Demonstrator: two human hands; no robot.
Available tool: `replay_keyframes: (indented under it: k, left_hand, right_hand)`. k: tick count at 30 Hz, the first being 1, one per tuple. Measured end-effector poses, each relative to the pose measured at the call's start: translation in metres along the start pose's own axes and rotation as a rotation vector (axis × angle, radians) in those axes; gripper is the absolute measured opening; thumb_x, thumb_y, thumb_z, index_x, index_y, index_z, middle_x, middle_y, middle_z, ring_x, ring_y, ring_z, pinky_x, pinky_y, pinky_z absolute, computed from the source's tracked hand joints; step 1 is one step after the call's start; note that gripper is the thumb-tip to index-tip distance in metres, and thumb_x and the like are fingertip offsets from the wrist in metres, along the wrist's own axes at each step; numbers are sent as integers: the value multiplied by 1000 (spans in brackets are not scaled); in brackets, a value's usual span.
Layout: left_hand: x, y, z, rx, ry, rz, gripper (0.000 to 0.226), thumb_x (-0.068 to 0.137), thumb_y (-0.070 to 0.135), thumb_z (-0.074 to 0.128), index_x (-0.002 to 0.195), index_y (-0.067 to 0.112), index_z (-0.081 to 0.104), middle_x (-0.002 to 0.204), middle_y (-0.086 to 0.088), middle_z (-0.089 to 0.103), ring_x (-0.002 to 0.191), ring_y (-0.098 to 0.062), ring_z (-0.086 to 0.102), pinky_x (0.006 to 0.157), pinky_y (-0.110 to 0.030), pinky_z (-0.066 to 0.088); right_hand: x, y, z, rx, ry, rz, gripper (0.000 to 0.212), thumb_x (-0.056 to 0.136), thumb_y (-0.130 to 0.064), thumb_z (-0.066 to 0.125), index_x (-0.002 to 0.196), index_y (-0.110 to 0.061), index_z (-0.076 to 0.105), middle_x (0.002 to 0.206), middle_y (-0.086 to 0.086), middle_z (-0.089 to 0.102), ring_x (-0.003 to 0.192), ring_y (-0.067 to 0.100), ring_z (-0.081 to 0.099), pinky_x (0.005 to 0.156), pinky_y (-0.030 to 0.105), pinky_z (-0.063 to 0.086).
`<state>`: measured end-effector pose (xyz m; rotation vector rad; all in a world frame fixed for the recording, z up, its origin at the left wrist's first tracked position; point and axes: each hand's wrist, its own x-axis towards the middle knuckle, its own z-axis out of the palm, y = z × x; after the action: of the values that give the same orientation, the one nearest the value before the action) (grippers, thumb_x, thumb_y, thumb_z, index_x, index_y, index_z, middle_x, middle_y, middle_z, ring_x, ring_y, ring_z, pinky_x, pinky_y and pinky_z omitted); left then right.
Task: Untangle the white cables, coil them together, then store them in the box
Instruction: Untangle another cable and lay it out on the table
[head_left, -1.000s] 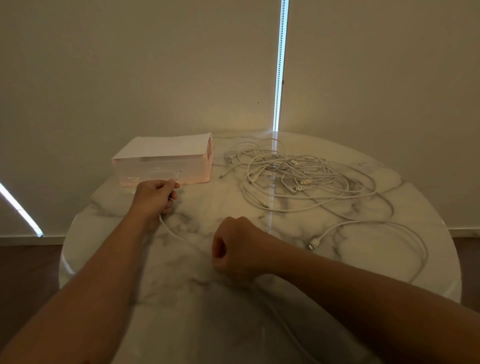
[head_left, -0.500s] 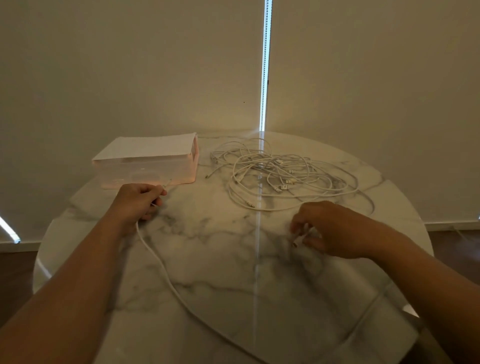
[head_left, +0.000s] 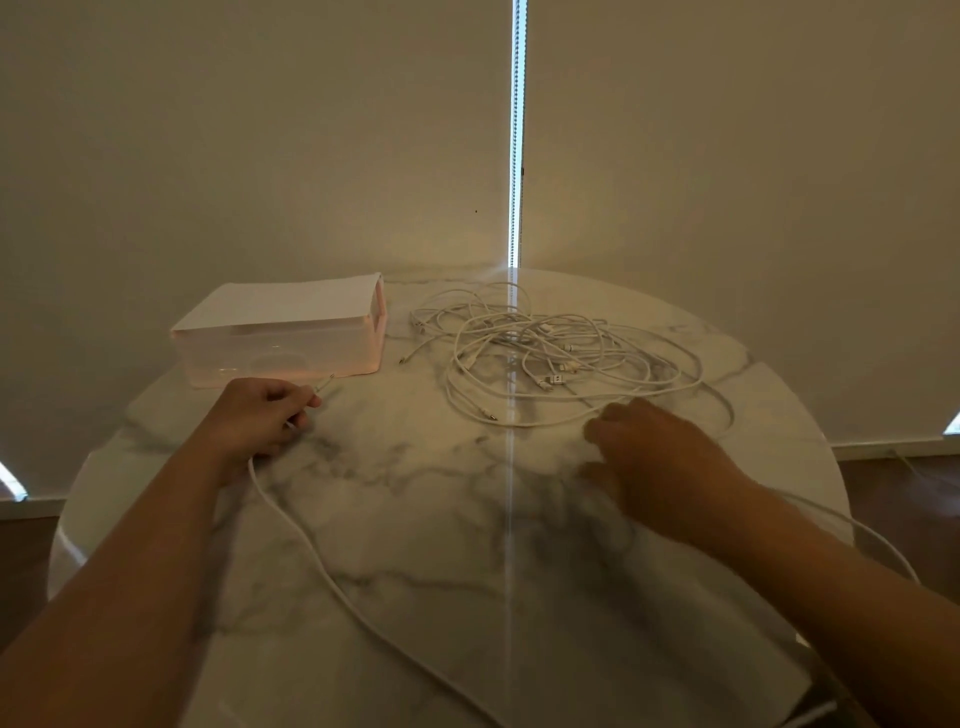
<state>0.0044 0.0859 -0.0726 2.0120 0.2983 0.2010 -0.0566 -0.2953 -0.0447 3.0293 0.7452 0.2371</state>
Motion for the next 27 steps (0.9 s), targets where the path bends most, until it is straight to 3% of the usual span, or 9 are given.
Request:
replay_keyframes:
  k: [4,7,12,16,18,21,24,27]
  left_hand:
    - [-2,2,1,20,6,8,23,98,20,56,87,7,71,67,-6,55,35,-4,36,36,-14,25]
    - [-3,2,0,15,8,9,23,98,21,56,86,8,71,67,-5,56,38,-6,38,37,-15,26]
    - [-6,3,-1,-10,1,10,23,98,22,56,87,8,72,67,-5,57,42,-10,37,38,-16,27]
    - [-6,3,-2,-46,-12,6,22,98,17,56,90,2,69,68,-11,56,44,-14,36,38,-18,28]
    - [-6,2,-2,-50,-20,-3,22,99,16,54,93,0,68,67,-12,56,44,-14,38,37,-19,31]
    - [-5,0,-2,-61,-42,-17,22,100,17,52,93,1,66,68,-12,57,43,-13,38,37,-18,32]
    - [-4,1,1,-1,-58,-15,23,100,20,52,89,7,66,68,-10,55,44,-15,35,40,-17,28]
    - [-1,1,6,155,0,30,23,97,22,53,83,13,68,68,-7,57,49,-19,39,48,-22,31]
  right_hand:
    - [-9,-90,-4,322,-151,-277,37,94,-53,50,88,-17,61,94,4,58,90,23,55,77,31,43]
    - [1,-135,1,496,-220,-322,46,88,-57,60,85,-11,62,87,6,61,83,21,56,77,35,50]
    - [25,-171,3,633,-263,-323,30,83,-30,73,85,-1,65,95,15,67,89,29,63,82,39,54]
    - [22,-183,-5,735,-378,-461,24,90,-14,66,107,3,71,102,13,71,99,26,64,92,33,48]
    - [24,-179,-6,715,-351,-488,28,92,-13,65,116,-1,69,108,11,71,103,23,64,92,26,44]
    - [35,-154,0,606,-188,-471,26,92,-17,64,112,-3,71,108,11,71,98,22,66,90,27,47]
    - [50,-115,14,499,-15,-342,24,89,-23,65,105,-6,72,102,11,69,93,26,63,88,37,51]
    - [60,-82,24,356,35,-224,27,89,-31,64,108,-12,69,107,9,63,100,25,57,87,36,48]
